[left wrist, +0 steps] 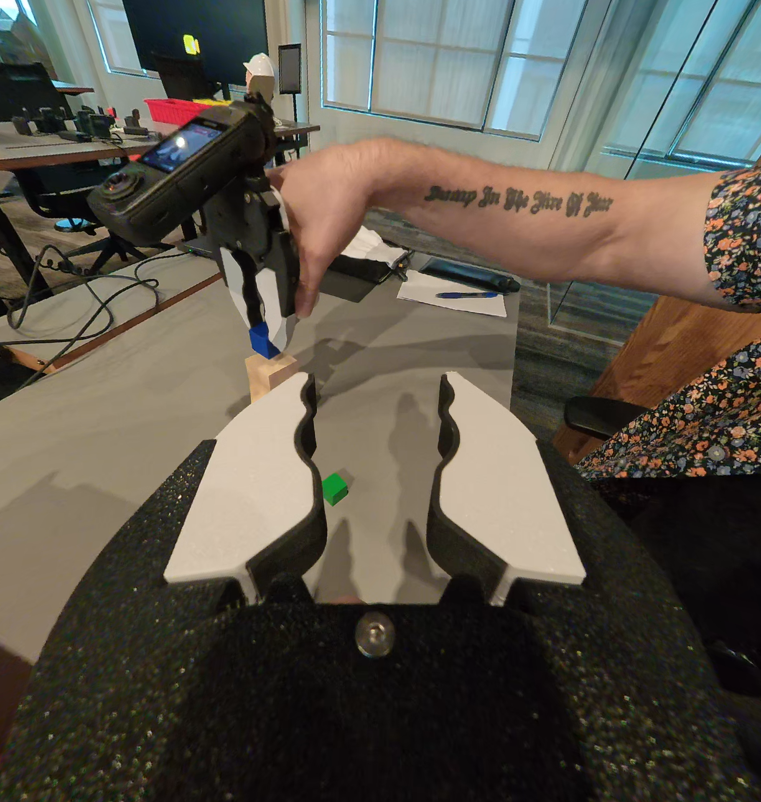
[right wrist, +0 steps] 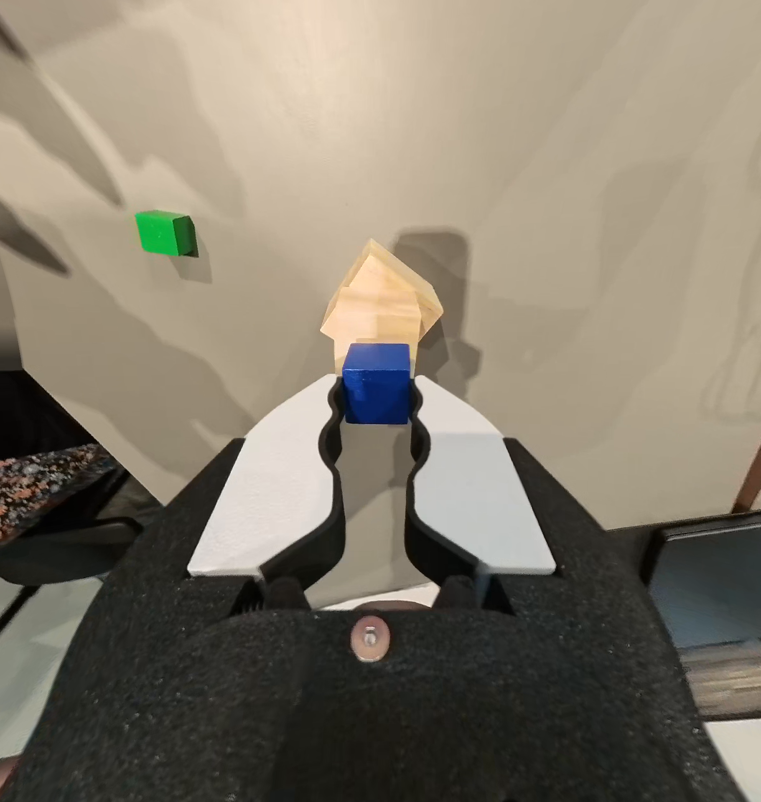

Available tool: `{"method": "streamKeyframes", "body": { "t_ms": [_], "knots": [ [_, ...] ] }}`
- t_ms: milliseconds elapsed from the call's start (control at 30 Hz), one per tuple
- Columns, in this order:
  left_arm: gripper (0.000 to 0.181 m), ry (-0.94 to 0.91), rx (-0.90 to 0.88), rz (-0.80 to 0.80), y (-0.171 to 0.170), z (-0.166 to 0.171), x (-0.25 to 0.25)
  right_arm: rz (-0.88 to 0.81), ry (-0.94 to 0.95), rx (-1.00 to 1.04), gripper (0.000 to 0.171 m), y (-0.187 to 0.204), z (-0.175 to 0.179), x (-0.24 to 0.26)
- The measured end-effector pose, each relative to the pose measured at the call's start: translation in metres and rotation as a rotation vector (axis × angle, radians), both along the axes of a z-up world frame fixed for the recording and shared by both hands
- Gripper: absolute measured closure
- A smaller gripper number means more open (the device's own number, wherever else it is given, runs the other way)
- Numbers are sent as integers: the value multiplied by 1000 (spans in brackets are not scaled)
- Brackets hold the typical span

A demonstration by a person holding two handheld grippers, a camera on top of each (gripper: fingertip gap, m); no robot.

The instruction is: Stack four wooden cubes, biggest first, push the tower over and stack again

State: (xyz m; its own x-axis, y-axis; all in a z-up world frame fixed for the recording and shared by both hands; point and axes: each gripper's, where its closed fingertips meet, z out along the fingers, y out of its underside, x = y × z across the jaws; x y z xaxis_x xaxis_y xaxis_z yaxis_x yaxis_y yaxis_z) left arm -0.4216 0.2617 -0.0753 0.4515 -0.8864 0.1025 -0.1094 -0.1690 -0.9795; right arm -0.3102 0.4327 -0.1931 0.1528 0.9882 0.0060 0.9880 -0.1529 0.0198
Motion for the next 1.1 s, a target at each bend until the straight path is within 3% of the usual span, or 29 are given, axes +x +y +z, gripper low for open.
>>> {"method": "streamKeyframes", "body": {
  "t_ms": [1100],
  "knots": [
    [128, 5, 6, -3, -4, 3, -1, -61, 26, -37, 139, -5, -15, -2]
  ]
}}
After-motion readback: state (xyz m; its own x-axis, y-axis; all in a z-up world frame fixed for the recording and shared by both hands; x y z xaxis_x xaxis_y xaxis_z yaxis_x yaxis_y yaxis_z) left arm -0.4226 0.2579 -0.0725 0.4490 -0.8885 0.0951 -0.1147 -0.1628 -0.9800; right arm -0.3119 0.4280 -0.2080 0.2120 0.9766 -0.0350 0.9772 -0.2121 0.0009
